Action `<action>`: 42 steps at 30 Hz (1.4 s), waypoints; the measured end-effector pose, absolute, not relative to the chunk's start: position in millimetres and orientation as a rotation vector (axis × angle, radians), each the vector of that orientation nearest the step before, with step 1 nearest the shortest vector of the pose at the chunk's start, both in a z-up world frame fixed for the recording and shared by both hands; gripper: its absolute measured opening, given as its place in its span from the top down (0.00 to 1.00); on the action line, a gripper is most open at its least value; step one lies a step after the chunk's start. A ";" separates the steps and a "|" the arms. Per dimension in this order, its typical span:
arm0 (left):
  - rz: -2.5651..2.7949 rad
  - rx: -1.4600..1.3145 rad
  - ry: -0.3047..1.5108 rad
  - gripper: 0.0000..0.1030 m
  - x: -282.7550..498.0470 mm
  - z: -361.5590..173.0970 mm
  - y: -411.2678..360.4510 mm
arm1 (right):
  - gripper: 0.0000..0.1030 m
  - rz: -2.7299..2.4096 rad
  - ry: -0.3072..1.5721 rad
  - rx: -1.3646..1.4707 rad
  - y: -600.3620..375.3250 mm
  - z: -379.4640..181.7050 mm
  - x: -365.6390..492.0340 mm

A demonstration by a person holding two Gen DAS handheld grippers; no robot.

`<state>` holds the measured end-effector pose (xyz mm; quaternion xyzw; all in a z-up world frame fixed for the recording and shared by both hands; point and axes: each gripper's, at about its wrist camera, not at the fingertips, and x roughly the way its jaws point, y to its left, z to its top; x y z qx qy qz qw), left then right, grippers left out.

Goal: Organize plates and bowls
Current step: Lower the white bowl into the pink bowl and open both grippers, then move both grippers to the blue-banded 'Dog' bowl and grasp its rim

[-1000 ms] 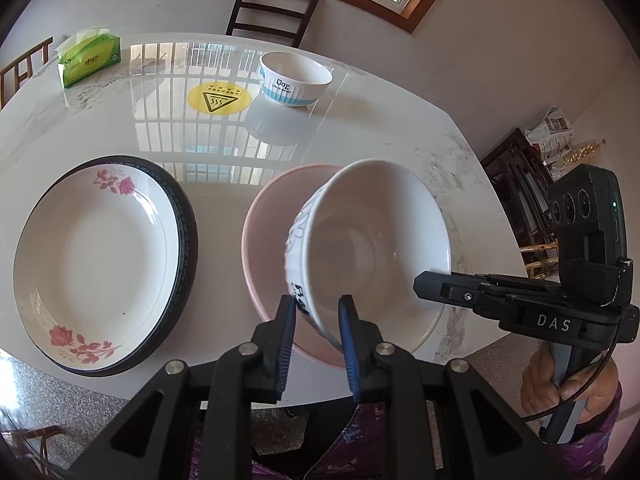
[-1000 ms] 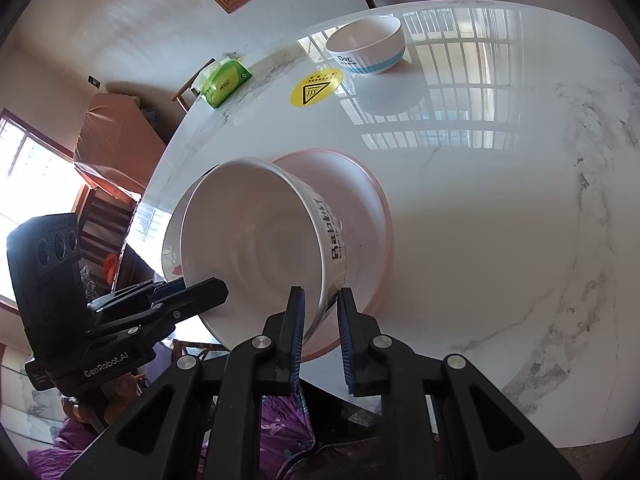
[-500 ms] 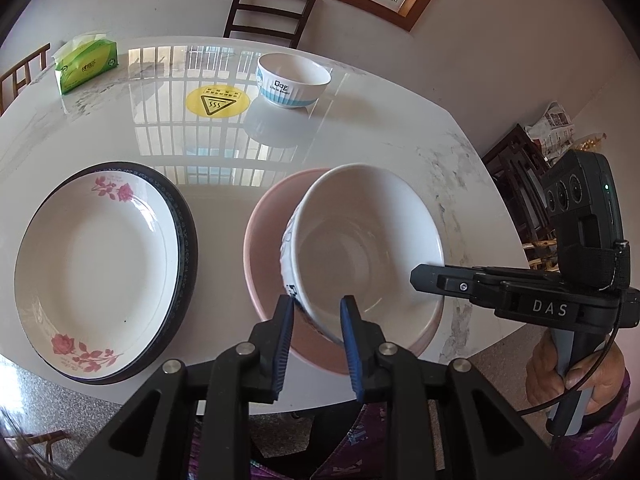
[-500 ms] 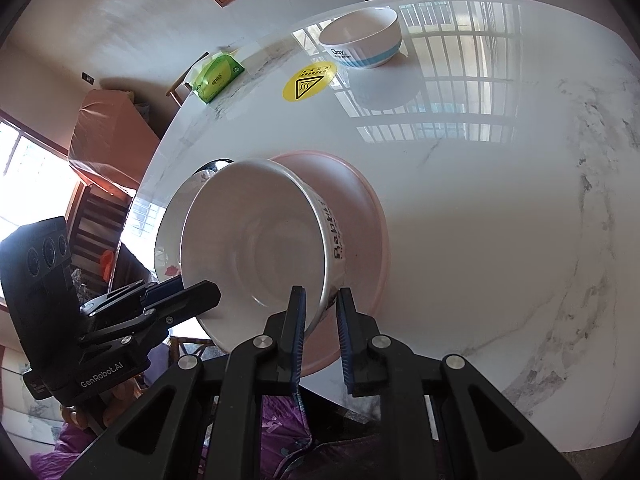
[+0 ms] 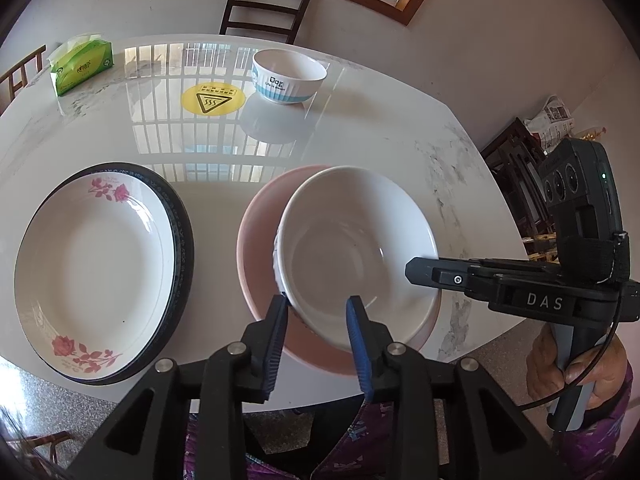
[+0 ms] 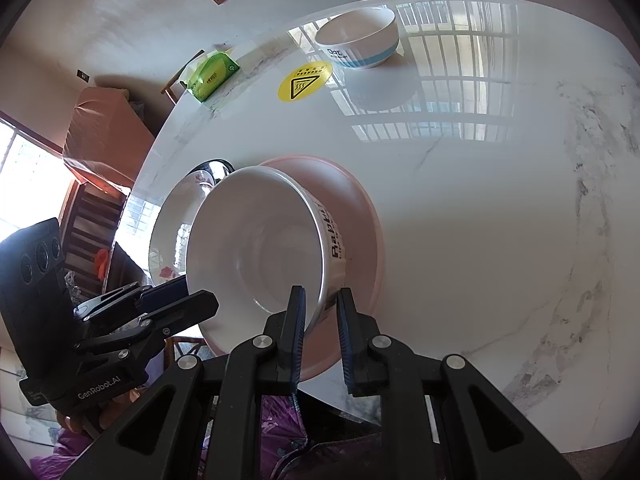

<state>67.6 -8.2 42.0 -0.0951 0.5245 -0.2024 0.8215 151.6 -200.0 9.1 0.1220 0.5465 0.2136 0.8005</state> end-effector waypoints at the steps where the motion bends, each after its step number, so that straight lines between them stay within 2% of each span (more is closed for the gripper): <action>1: -0.434 -0.205 1.119 0.69 68.1 41.9 -7.9 | 0.85 0.456 1.173 0.260 -199.8 9.2 151.6; 22: -0.460 -0.167 1.156 0.66 67.9 45.1 -9.9 | 0.82 0.448 1.177 0.260 -198.9 9.5 152.6; 25: -0.447 -0.142 1.144 0.62 67.4 48.5 -10.5 | 0.81 0.445 1.162 0.253 -199.6 11.2 151.4; 29: -0.432 -0.134 1.115 0.47 65.5 55.9 -7.9 | 0.76 0.442 1.128 0.243 -202.3 18.1 149.6; 37: -0.429 -0.191 1.060 0.47 73.9 68.7 8.1 | 0.68 0.439 1.015 0.311 -233.5 34.1 152.2; 42: -0.402 -0.158 0.995 0.47 83.9 77.7 11.7 | 0.68 0.374 0.940 0.285 -257.8 34.2 157.9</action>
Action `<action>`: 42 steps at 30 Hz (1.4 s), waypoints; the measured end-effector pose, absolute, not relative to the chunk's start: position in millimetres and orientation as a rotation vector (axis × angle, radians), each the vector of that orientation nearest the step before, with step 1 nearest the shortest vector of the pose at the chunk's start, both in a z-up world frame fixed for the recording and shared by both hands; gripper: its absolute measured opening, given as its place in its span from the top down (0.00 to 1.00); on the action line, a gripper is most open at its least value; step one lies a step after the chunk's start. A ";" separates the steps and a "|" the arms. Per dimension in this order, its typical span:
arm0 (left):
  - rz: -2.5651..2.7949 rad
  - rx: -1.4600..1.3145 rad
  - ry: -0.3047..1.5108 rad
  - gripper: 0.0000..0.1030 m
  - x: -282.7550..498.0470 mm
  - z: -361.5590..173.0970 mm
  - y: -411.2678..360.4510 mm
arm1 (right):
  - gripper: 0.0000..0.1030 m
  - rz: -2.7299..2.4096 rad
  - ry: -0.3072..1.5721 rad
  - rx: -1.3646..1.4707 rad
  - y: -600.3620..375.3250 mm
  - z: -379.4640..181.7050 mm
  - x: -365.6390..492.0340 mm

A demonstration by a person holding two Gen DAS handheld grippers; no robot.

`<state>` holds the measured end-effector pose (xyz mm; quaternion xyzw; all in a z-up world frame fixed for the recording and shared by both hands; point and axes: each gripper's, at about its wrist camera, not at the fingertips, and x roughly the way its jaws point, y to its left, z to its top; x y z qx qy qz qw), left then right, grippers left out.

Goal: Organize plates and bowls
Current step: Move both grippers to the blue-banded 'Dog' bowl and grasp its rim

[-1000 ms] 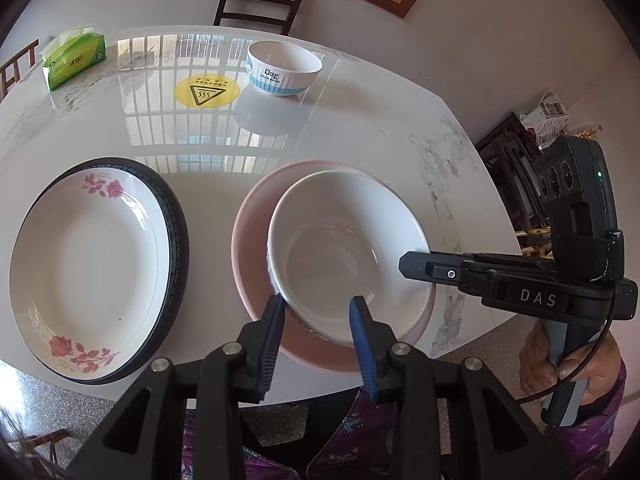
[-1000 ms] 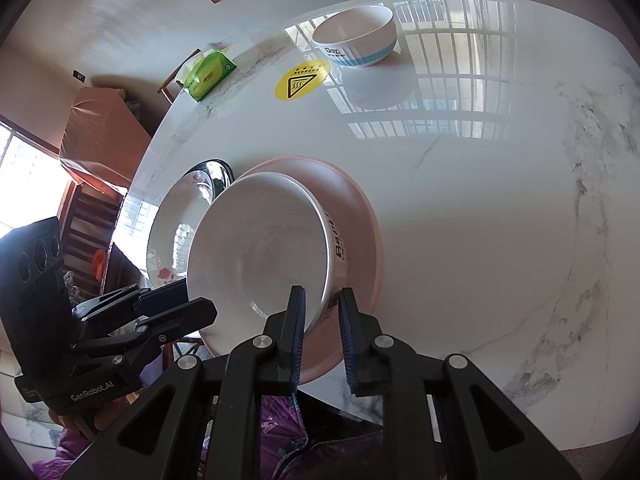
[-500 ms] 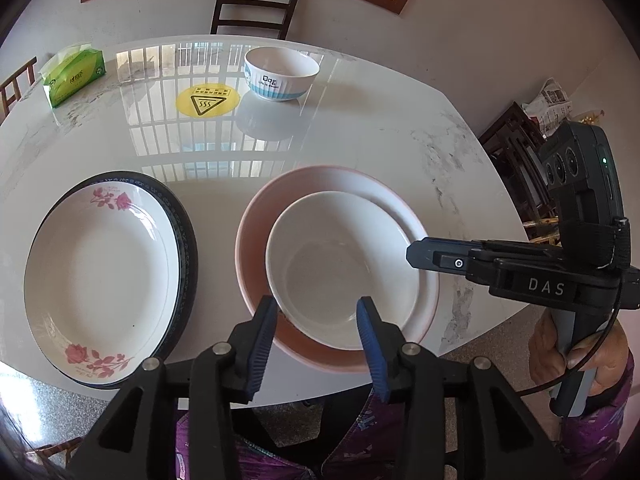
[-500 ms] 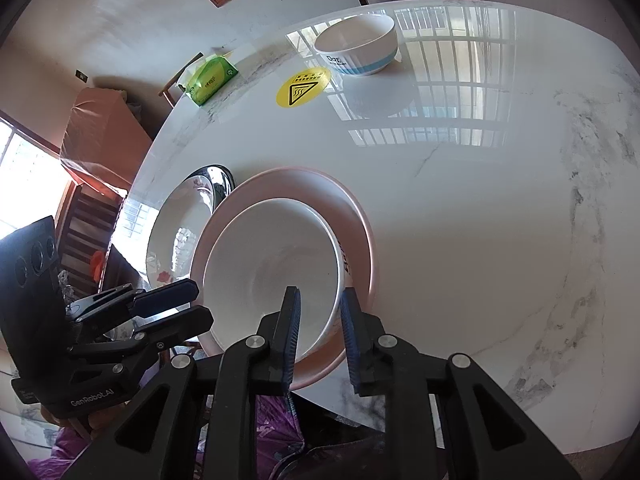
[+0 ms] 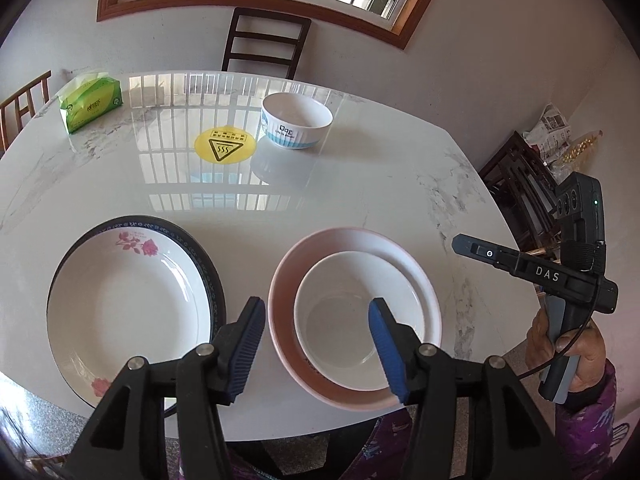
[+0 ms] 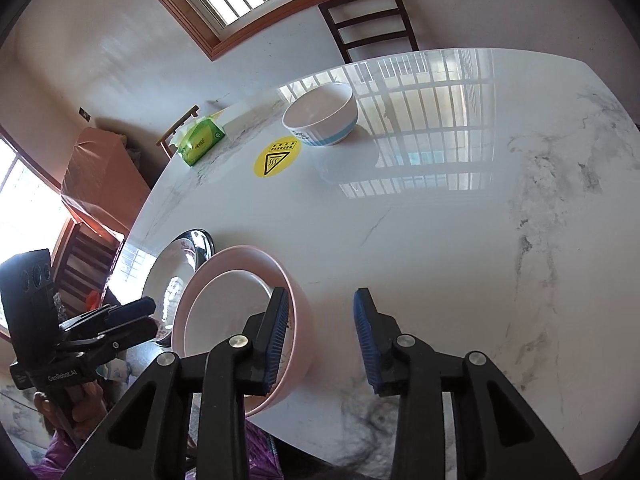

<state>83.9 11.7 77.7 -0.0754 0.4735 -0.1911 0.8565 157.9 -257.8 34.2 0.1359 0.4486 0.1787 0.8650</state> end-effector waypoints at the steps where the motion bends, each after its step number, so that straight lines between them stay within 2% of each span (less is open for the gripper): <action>1: -0.390 -0.148 0.971 0.47 86.7 80.1 12.0 | 0.68 0.362 0.915 0.269 -262.0 33.7 158.9; 4: -0.375 -0.124 0.882 0.47 97.7 86.2 13.1 | 0.68 0.351 0.819 0.218 -275.0 32.0 164.4; 8: -0.414 -0.158 0.850 0.47 125.4 84.7 16.0 | 0.67 0.319 0.734 0.203 -289.0 25.5 181.5; 9: -0.423 -0.168 0.860 0.47 135.9 83.5 16.6 | 0.66 0.310 0.721 0.214 -291.3 23.8 187.5; 12: -0.449 -0.219 0.911 0.47 168.9 79.3 21.2 | 0.52 0.301 0.747 0.250 -294.8 17.0 212.2; 17: -0.482 -0.269 0.990 0.47 230.9 71.5 25.4 | 0.48 0.355 0.822 0.343 -292.4 11.9 262.5; 24: -0.487 -0.285 1.049 0.47 307.7 44.3 22.9 | 0.47 0.387 0.860 0.409 -290.7 20.2 324.4; 28: -0.496 -0.309 1.026 0.47 338.6 38.7 19.4 | 0.47 0.404 0.864 0.483 -293.9 21.3 357.8; 42: -0.482 -0.395 1.082 0.47 403.1 7.2 4.4 | 0.47 0.416 0.925 0.496 -258.7 8.5 428.2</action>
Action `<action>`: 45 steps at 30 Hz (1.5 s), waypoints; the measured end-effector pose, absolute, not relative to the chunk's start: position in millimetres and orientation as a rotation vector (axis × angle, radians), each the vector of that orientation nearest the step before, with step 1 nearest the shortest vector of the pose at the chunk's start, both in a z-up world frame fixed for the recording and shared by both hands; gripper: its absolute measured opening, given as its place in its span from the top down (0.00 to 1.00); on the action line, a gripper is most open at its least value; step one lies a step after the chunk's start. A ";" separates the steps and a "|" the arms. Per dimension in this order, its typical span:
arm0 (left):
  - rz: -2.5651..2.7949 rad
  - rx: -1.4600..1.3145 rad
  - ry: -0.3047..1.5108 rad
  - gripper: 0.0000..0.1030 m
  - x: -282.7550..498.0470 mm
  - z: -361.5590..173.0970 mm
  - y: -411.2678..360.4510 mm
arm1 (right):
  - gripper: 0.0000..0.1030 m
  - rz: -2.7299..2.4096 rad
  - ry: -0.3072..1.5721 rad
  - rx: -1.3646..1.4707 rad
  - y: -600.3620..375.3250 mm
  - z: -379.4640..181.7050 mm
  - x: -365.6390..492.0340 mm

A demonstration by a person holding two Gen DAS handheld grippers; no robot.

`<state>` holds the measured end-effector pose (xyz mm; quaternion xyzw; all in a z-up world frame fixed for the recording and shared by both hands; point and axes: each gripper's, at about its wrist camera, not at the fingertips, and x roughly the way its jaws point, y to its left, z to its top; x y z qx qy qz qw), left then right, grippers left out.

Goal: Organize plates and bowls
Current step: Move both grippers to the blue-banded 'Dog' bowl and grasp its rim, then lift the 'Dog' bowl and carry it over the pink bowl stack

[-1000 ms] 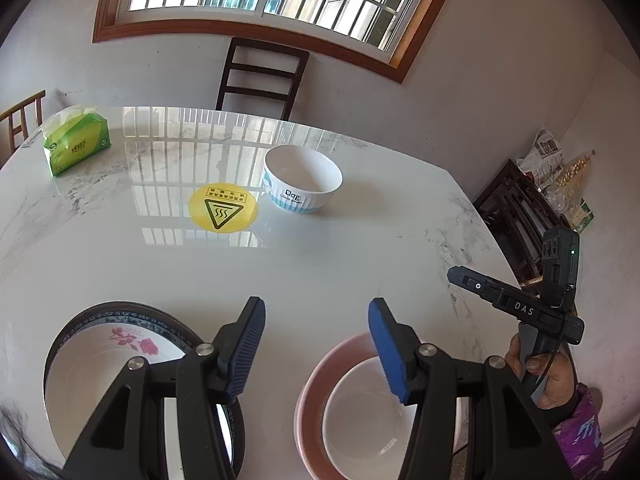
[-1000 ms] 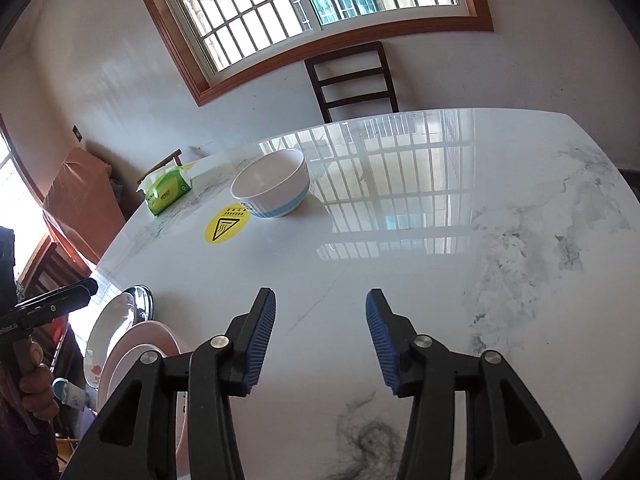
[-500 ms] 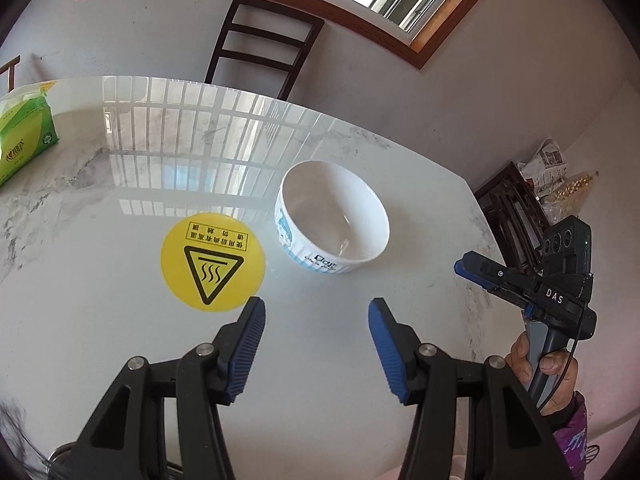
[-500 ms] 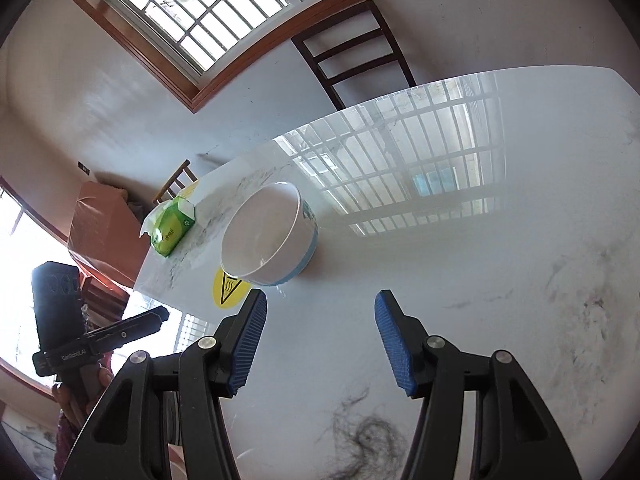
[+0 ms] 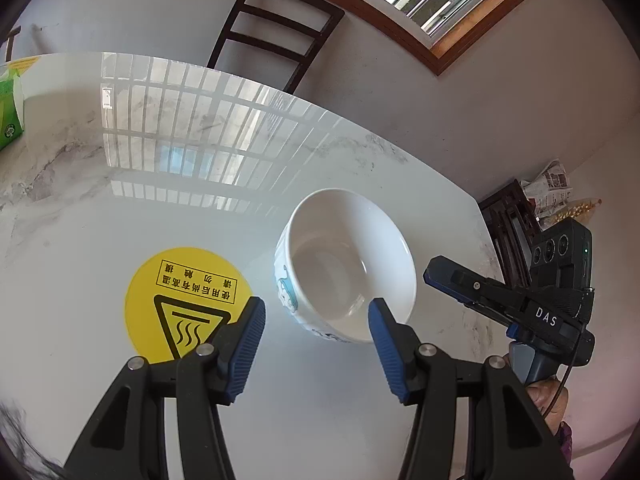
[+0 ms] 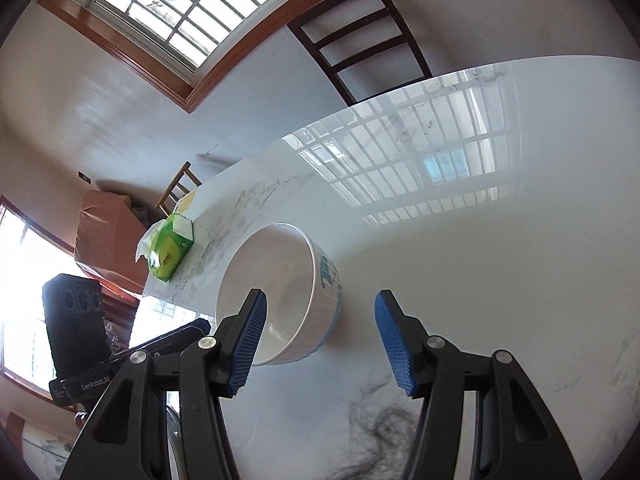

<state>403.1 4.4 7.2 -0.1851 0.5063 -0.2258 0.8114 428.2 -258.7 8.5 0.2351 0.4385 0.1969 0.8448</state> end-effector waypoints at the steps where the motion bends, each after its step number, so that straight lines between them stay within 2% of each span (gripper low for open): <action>1: -0.479 -0.397 1.083 0.47 404.9 4.8 4.7 | 0.47 0.407 0.934 0.488 -256.0 6.9 430.9; 4: -0.463 -0.381 1.093 0.48 406.9 -0.4 1.4 | 0.48 0.404 0.948 0.472 -248.9 3.7 436.8; 7: -0.434 -0.387 1.102 0.49 411.2 -7.6 -1.9 | 0.55 0.396 0.979 0.453 -241.2 -2.3 442.8; 9: -0.411 -0.386 1.112 0.72 411.9 -13.3 -2.8 | 0.66 0.396 0.999 0.438 -235.4 -7.1 445.2; 10: -0.409 -0.407 1.109 0.75 411.7 -15.0 -0.6 | 0.80 0.392 1.010 0.422 -232.9 -9.2 445.3; 14: -0.350 -0.314 1.080 0.85 405.5 -6.7 -8.3 | 0.83 0.378 1.011 0.401 -231.6 -7.8 440.7; 17: -0.361 -0.304 1.063 0.86 388.8 6.1 -9.6 | 0.88 0.379 1.024 0.416 -237.2 -4.6 434.6; 25: -0.372 -0.308 1.049 0.85 322.4 57.7 -8.9 | 0.88 0.434 1.018 0.453 -245.4 29.7 380.8; 33: -0.403 -0.248 0.957 0.85 226.3 100.5 -8.6 | 0.87 0.501 0.977 0.430 -243.5 61.3 292.1; 45: -0.449 -0.218 0.905 0.86 116.8 114.1 0.1 | 0.86 0.539 0.969 0.386 -237.8 61.6 170.7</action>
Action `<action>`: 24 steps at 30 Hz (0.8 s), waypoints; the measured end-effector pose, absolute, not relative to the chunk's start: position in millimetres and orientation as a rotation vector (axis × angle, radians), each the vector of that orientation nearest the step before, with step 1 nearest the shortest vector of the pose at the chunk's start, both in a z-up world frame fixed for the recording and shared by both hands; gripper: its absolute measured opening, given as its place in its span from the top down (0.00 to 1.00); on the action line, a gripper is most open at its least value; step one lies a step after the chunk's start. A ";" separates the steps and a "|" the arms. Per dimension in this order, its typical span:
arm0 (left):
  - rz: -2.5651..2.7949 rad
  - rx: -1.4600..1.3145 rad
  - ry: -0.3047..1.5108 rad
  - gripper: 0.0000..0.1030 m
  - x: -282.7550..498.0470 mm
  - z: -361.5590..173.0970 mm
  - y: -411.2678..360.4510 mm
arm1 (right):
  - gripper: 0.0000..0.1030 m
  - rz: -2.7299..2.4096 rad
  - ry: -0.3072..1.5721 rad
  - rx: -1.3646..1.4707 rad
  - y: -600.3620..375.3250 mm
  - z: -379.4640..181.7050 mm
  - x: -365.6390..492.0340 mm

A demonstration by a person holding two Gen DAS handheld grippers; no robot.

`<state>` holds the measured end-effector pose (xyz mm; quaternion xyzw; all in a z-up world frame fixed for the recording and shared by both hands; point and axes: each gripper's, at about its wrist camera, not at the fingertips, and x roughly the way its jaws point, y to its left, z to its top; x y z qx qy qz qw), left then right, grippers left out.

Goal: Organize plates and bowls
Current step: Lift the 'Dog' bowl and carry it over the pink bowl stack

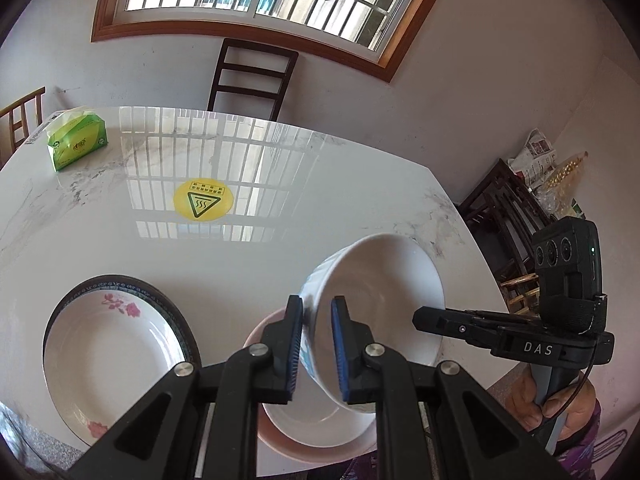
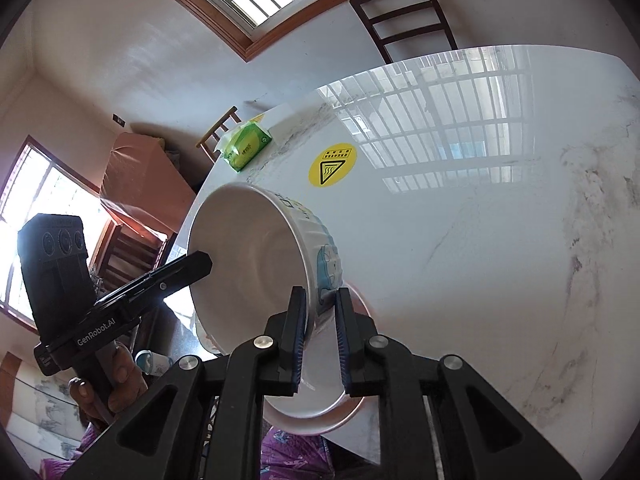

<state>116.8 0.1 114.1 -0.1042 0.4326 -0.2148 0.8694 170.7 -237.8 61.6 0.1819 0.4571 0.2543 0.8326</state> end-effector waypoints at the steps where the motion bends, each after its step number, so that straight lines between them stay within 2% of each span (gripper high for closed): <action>1: -0.447 -0.207 0.903 0.86 111.6 112.3 -0.1 | 0.86 0.538 0.971 0.378 -236.7 60.8 164.4; 24: -0.434 -0.208 0.982 0.86 80.6 74.8 11.4 | 0.86 0.512 1.088 0.368 -220.3 27.4 139.0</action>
